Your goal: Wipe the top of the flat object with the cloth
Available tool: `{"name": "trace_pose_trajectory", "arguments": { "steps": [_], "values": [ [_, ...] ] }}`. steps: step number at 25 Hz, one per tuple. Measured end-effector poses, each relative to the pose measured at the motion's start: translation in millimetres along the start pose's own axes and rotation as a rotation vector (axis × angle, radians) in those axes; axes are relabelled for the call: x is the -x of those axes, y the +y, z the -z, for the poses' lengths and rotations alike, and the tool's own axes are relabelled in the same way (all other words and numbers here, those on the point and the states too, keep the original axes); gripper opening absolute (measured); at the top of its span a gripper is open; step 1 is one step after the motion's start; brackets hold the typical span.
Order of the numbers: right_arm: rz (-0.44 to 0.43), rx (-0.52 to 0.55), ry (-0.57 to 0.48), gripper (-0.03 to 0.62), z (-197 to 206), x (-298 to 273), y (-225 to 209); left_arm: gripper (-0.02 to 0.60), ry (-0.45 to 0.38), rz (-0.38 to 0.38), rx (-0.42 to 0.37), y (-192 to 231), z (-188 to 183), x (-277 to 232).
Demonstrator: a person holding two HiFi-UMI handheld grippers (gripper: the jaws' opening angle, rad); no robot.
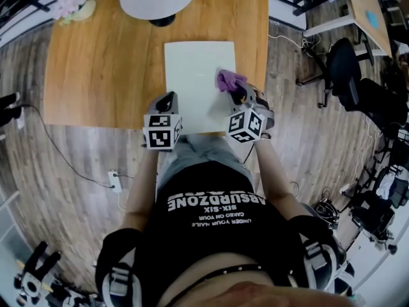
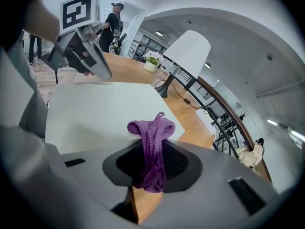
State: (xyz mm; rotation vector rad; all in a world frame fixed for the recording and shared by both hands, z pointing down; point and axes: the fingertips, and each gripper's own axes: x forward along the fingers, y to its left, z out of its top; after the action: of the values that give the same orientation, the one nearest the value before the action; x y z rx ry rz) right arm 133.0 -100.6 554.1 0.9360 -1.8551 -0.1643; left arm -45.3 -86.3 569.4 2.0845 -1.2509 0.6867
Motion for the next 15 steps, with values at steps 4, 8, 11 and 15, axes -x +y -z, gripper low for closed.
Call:
{"name": "trace_pose_trajectory", "arguments": {
  "steps": [4,8,11,15],
  "values": [
    [0.002,0.01,0.013,0.106,-0.6,-8.6,-9.3,0.015,0.008,0.01,-0.003,1.1,-4.4,-7.2],
    [0.003,0.024,0.021,0.106,-4.3,-19.0,-20.3,0.015,0.015,0.013,0.017,4.7,-7.2,-12.8],
    [0.005,0.03,0.024,0.106,-8.3,-26.7,-27.8,0.015,0.026,0.017,0.037,7.3,-6.8,-15.6],
    [0.015,0.04,0.021,0.106,-11.9,-39.8,-39.7,0.015,0.043,0.019,0.029,8.1,-4.8,-22.4]
  ]
}}
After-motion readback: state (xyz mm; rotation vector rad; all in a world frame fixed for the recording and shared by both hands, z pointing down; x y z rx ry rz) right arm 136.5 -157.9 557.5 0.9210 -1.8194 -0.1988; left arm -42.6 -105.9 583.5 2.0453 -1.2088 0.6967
